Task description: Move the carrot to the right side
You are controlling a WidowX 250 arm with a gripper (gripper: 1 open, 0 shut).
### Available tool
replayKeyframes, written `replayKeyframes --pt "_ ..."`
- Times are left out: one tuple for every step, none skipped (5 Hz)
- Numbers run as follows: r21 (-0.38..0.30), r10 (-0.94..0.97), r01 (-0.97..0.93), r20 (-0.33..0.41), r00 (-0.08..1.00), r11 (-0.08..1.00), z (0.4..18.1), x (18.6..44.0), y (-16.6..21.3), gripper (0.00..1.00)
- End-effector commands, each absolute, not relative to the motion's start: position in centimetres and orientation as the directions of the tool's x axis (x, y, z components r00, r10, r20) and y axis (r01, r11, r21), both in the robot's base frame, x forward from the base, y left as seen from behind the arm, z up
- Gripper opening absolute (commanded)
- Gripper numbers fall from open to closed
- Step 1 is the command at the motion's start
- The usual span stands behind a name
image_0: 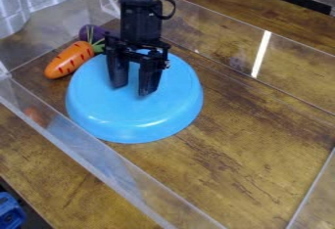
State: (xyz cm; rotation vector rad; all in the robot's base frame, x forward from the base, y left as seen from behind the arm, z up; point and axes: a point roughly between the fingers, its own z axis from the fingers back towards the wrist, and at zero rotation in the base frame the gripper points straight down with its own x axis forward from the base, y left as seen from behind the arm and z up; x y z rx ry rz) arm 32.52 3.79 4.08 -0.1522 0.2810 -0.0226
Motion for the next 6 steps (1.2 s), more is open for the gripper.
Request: replayKeyframes --pt "-0.142 -0.025 -0.012 -0.253 0.967 0.990 4.90 33.16 4.79 1.00" --pt "-0.141 -0.028 -0.010 -0.266 0.964 0.990 4.75 33.26 4.83 1.00" --pt "-0.138 -0.032 -0.008 -0.279 0.960 0.990 4.59 33.37 4.89 1.00" --pt "-0.136 -0.036 -0.004 -0.290 0.956 0.991 4.48 33.42 4.95 1.00" --pt "-0.134 -0.039 -0.002 -0.304 0.952 0.991 4.36 33.42 5.03 1.00" --pt "-0.134 -0.042 0.000 -0.317 0.948 0.991 4.24 33.39 5.09 1.00"
